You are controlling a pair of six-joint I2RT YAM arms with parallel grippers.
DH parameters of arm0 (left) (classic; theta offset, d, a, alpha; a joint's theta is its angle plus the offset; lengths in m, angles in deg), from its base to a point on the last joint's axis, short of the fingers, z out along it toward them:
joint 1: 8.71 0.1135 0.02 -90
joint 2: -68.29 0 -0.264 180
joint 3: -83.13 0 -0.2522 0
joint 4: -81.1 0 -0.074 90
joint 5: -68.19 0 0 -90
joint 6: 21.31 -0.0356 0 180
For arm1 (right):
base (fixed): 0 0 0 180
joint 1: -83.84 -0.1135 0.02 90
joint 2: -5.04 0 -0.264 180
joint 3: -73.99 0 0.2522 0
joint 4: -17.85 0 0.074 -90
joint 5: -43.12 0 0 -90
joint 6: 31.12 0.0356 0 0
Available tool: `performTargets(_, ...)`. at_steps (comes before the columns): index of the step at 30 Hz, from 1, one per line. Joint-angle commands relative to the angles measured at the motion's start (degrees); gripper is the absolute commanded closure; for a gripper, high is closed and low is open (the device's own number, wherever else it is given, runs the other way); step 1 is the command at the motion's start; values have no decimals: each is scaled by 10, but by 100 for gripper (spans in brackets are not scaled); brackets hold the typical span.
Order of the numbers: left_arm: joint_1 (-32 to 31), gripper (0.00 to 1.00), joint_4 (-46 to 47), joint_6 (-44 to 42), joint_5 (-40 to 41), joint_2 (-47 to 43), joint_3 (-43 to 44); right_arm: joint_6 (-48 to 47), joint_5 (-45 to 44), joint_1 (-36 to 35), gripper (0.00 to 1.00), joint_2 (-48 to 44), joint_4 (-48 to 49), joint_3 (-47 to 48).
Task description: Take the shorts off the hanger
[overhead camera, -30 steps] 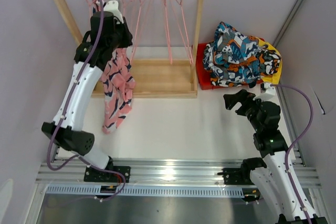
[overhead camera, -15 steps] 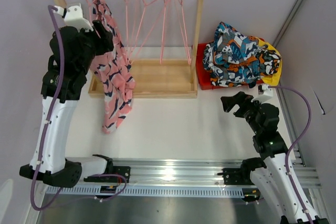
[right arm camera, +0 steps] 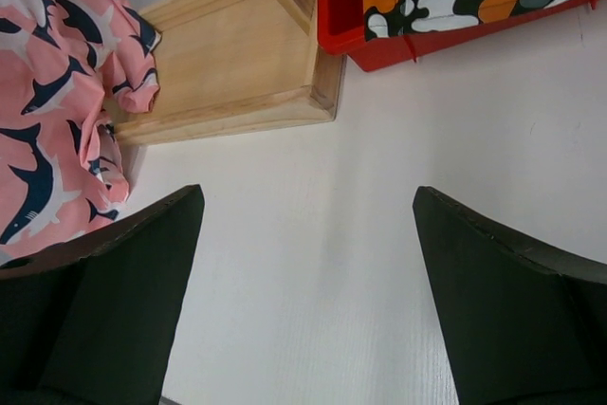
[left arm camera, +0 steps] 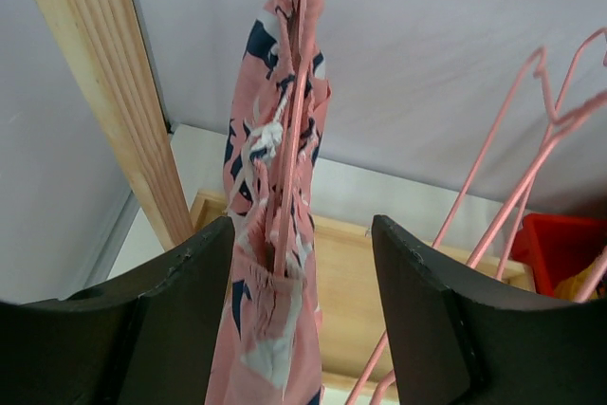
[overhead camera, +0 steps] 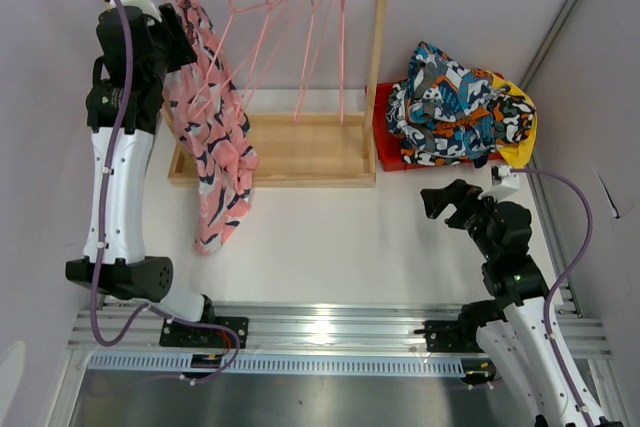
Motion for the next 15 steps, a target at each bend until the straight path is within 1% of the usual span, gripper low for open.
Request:
performTargets(1, 12, 34, 2, -14, -1, 19, 44, -3, -6, -2, 0, -5, 10, -7)
performTargets(4, 15, 34, -5, -12, -6, 44, 73, -5, -7, -2, 0, -4, 8, -9)
performTargets(11, 17, 37, -12, -8, -6, 88, 107, -10, -9, -2, 0, -4, 5, -11)
performTargets(13, 17, 43, -16, -9, -4, 102, 113, -9, -9, -2, 0, -4, 5, -11)
performTargets(14, 17, 49, -22, -9, -2, 107, 121, -10, -9, -3, 0, -4, 5, -11)
performTargets(15, 17, 52, -24, -8, 0, 111, 126, -10, -10, -2, 1, -4, 5, -11)
